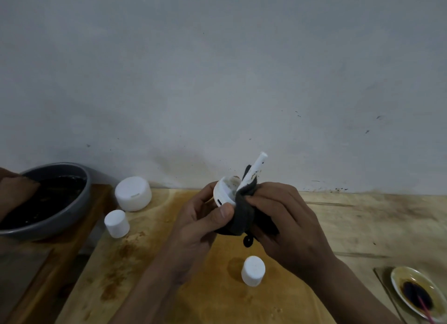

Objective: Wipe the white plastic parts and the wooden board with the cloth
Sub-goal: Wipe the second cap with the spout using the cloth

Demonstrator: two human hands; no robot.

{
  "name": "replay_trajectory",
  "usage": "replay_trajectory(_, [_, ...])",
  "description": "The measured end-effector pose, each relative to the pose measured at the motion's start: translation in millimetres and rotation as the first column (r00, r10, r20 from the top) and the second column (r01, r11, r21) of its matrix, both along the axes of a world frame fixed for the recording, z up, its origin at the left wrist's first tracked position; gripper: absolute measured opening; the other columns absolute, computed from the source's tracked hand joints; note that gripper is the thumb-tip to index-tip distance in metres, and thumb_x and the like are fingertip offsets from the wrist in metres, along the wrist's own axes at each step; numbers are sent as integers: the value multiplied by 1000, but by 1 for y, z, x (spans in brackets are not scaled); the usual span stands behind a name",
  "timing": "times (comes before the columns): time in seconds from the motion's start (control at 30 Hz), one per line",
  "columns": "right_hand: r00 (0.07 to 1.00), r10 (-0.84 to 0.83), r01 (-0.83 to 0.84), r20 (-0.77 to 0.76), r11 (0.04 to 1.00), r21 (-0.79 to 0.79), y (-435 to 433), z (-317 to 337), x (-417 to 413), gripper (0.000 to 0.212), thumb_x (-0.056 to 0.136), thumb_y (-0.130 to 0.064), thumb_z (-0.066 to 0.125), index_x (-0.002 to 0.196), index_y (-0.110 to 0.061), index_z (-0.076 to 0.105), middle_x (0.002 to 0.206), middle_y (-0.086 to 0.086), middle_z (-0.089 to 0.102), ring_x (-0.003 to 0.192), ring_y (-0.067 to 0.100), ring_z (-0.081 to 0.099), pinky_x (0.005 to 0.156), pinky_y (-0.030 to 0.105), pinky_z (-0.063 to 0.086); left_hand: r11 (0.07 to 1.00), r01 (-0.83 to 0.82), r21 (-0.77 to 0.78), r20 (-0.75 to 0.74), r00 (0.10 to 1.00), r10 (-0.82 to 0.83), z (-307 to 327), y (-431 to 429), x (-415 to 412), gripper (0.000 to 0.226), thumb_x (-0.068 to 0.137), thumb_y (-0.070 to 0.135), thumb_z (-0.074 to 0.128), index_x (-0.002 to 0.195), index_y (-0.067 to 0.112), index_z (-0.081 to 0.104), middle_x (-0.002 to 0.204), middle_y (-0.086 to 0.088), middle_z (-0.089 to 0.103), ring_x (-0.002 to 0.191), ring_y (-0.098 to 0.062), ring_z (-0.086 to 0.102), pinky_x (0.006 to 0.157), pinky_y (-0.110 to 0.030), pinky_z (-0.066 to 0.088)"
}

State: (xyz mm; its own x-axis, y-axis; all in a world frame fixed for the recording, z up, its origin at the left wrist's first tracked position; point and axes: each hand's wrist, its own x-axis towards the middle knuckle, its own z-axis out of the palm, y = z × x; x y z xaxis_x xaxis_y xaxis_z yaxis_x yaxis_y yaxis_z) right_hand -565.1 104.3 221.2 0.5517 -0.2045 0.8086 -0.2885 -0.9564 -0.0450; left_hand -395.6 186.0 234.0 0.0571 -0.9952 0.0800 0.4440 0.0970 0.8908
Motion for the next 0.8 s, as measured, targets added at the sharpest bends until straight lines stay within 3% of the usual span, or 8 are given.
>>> replay_trajectory(0.1, [1000, -5, 5, -4, 999, -38, 0, 4, 2, 41, 88, -21, 75, 122, -10, 53, 120, 5, 54, 110, 21, 57, 101, 31, 45, 1000, 16, 15, -69, 997, -14, 0, -3, 0, 63, 62, 49, 93, 115, 18, 78, 113, -8, 75, 107, -20, 71, 86, -27, 57])
replay_trajectory(0.23, [1000, -2, 0, -28, 998, -65, -2, 5, 5, 47, 83, -12, 79, 121, -10, 52, 120, 5, 52, 106, 23, 56, 98, 29, 47, 1000, 29, 2, -99, 995, -28, -3, -5, 3, 66, 69, 46, 90, 123, 12, 74, 120, -13, 72, 114, -25, 67, 99, -33, 55])
replay_trajectory(0.37, [1000, -29, 28, -11, 995, -98, -4, 3, 4, 41, 87, -16, 74, 121, -10, 52, 120, 4, 52, 104, 22, 55, 93, 32, 50, 999, 44, -6, -127, 991, -44, -3, -5, -1, 65, 74, 45, 87, 126, 9, 72, 123, -14, 70, 113, -23, 67, 94, -31, 56])
replay_trajectory(0.6, [999, -31, 30, -13, 993, -113, -4, 4, -2, 35, 93, -23, 66, 123, -11, 53, 121, 2, 53, 105, 19, 56, 93, 28, 45, 999, 39, 0, -67, 997, -39, 0, -4, -6, 57, 74, 57, 82, 115, 19, 79, 115, -6, 75, 108, -18, 70, 91, -27, 56])
replay_trajectory(0.7, [999, -19, 13, -48, 992, -123, -9, 6, -5, 37, 92, -26, 68, 123, -13, 54, 122, 1, 55, 108, 18, 57, 95, 29, 42, 994, 68, 85, -123, 991, -57, 1, -7, -5, 53, 82, 55, 69, 120, 20, 77, 124, -9, 73, 115, -20, 70, 95, -31, 56])
replay_trajectory(0.8, [999, -28, 25, -43, 997, -73, -11, 7, -10, 41, 86, -23, 75, 120, -14, 55, 119, 0, 59, 106, 18, 59, 95, 30, 41, 991, 57, 124, 7, 998, -59, 1, -6, -5, 58, 88, 57, 54, 131, 20, 69, 131, -5, 71, 125, -20, 65, 106, -36, 49])
